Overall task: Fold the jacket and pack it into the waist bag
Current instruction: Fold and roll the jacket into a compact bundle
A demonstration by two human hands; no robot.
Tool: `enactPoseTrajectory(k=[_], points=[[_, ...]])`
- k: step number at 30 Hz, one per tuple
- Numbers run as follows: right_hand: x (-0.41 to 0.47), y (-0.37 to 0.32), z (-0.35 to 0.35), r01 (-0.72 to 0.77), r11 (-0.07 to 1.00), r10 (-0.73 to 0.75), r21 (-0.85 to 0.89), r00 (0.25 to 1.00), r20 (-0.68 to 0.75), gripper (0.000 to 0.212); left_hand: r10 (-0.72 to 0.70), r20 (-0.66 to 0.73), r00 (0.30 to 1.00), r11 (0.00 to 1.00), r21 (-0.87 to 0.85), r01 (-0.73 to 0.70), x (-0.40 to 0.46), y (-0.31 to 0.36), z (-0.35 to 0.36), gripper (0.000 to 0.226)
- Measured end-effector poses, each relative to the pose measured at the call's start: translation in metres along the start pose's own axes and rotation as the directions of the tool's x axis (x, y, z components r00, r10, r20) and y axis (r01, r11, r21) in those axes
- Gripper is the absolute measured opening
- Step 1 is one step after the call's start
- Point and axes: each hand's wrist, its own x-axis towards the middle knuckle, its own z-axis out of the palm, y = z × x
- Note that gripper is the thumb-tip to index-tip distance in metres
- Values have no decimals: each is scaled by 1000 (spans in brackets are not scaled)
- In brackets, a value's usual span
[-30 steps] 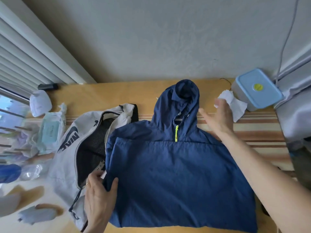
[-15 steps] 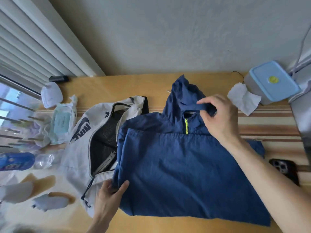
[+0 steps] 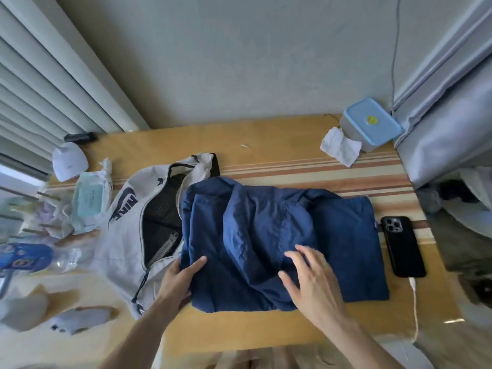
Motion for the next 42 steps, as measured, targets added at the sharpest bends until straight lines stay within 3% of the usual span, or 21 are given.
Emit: enactPoseTrajectory(k=[3,7,10,12,14,16,18,20,21,23,24,26,28,30,32,33,35,37,38,40,42], points=[[39,-32,9,42,998,-37,56,995,-95,60,21,57,998,1000,0,-21,2,4,5,34],[63,-22,60,26,990,1,-136,981,193,74,64,82,995,998,8,-64,1,9,13,40],[64,-2,85,39,982,28,-187,940,341,79,166,233,958,984,20,-176,-17,20,29,53],[65,4,81,31,994,8,-107,939,345,76,244,360,901,958,56,-282,-32,30,46,58],[65,7,59,-51,982,-10,182,947,321,67,290,468,835,923,92,-372,-45,38,69,58],[55,15,24,-216,803,93,555,966,241,53,336,542,770,867,142,-478,-54,47,99,55],[39,27,-18,-331,433,300,839,930,213,38,368,606,705,765,234,-600,-60,51,138,47],[20,47,-56,-361,48,435,932,847,305,46,374,683,627,634,305,-711,-63,47,187,49],[12,60,-71,-357,-64,464,932,816,345,59,364,709,603,559,352,-751,-65,43,214,52],[-1,84,-91,-353,-133,531,926,763,368,65,324,750,577,426,428,-797,-67,33,263,59],[-4,97,-95,-362,-123,567,924,738,365,57,280,781,558,385,442,-811,-67,28,284,61],[-9,124,-91,-428,4,668,904,673,317,48,187,816,546,348,465,-814,-63,13,310,65],[-15,147,-80,-529,192,764,827,609,212,54,281,803,525,246,468,-848,-53,-5,310,60],[-20,156,-65,-539,509,726,671,688,1,57,541,712,448,-2,534,-846,-31,-25,289,51],[-21,156,-44,-411,839,495,356,848,-188,58,644,630,433,-190,680,-708,-5,-40,263,51],[-19,155,-31,-329,921,369,210,909,-194,59,629,622,466,-245,728,-641,9,-48,251,54],[-15,158,-2,-223,975,223,2,972,-73,63,531,639,557,-282,753,-595,33,-60,233,59],[-17,162,21,-188,976,196,-111,978,69,69,482,648,590,-250,747,-616,47,-69,223,61],[-18,165,28,-174,976,187,-134,978,90,72,501,639,584,-185,738,-649,48,-71,221,61],[-21,167,31,-160,980,168,-116,984,63,73,606,517,604,89,711,-697,39,-71,222,64],[-22,164,26,-194,981,194,8,981,-31,72,608,256,752,478,639,-603,27,-63,229,79]])
